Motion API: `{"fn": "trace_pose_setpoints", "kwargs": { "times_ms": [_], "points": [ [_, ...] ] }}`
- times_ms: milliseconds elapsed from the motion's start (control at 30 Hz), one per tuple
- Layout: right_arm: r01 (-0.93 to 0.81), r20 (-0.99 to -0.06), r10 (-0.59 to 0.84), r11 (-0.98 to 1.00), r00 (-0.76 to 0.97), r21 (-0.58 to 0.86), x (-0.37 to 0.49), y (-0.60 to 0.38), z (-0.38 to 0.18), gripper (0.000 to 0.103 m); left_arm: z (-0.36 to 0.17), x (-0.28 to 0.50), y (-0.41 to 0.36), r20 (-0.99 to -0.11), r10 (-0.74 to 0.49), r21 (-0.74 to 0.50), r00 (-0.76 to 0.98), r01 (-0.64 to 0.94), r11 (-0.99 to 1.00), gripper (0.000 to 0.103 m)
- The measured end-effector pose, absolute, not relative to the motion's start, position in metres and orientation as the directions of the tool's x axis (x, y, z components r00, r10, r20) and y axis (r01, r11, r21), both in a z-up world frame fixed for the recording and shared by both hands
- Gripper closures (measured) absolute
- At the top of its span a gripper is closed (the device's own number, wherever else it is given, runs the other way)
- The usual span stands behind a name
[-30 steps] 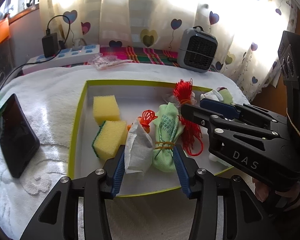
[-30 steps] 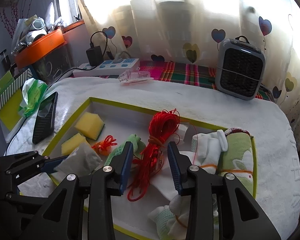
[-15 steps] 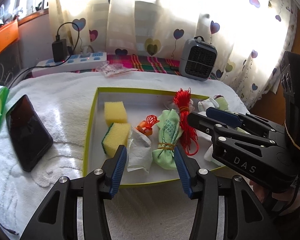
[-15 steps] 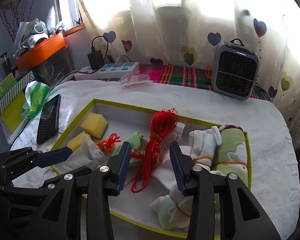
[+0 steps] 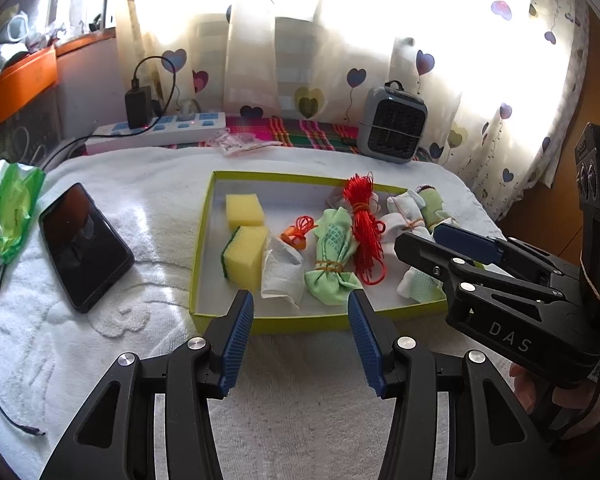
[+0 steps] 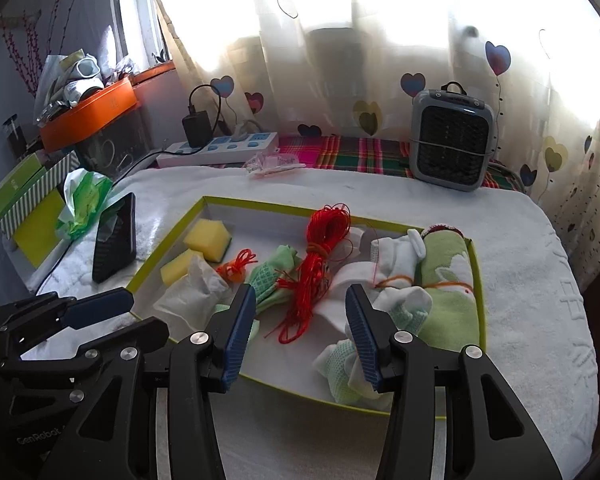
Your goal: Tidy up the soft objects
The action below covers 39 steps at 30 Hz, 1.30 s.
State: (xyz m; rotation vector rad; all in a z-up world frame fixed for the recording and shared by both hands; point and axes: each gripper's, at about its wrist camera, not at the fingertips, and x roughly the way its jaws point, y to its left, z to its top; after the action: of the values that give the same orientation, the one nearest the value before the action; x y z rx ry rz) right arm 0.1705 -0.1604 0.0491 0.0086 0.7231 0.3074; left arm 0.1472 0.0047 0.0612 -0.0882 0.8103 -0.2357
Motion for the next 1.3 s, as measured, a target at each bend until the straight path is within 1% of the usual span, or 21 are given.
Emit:
{"fn": "trace_pose_setpoints", "kwargs": {
  "times_ms": [267,433,567,667,733,833,1067,1300],
  "points": [
    [-0.248,-0.651,0.253,0.963,0.716,0.102,0.142,-0.16,0.047,0.055,0.056,0.127,0.004,-0.724,-0.212,-0.148,0.656,0.153,0.977,0.055],
    [-0.228,-0.676,0.24,0.968,0.697,0.108,0.129,-0.159,0.034,0.053,0.047,0.115,0.002,-0.737,-0.187,-0.116,0.65,0.151,0.982,0.055],
    [-0.215,-0.7,0.238,0.969,0.673,0.123,0.121,-0.159,0.021,0.051,0.039,0.108,0.002,-0.749,-0.18,-0.116,0.638,0.142,0.983,0.055],
    [-0.194,-0.712,0.222,0.973,0.666,0.122,0.116,-0.162,0.016,0.051,0.032,0.103,-0.003,-0.756,-0.148,-0.07,0.638,0.146,0.987,0.055],
    [-0.18,-0.72,0.206,0.977,0.663,0.114,0.113,-0.164,0.014,0.051,0.027,0.101,-0.004,-0.766,-0.163,-0.081,0.622,0.158,0.984,0.055],
    [-0.164,-0.741,0.184,0.981,0.646,0.101,0.109,-0.167,0.008,0.05,0.019,0.098,-0.006,-0.776,-0.146,-0.064,0.614,0.154,0.986,0.055],
    [-0.153,-0.755,0.178,0.983,0.632,0.103,0.102,-0.173,-0.001,0.049,0.011,0.094,-0.013,-0.789,-0.141,-0.053,0.598,0.162,0.985,0.055],
    [-0.137,-0.762,0.116,0.99,0.637,0.036,0.09,-0.17,-0.006,0.046,0.006,0.088,-0.022,-0.781,-0.081,0.007,0.619,0.139,0.99,0.055]
  ]
}}
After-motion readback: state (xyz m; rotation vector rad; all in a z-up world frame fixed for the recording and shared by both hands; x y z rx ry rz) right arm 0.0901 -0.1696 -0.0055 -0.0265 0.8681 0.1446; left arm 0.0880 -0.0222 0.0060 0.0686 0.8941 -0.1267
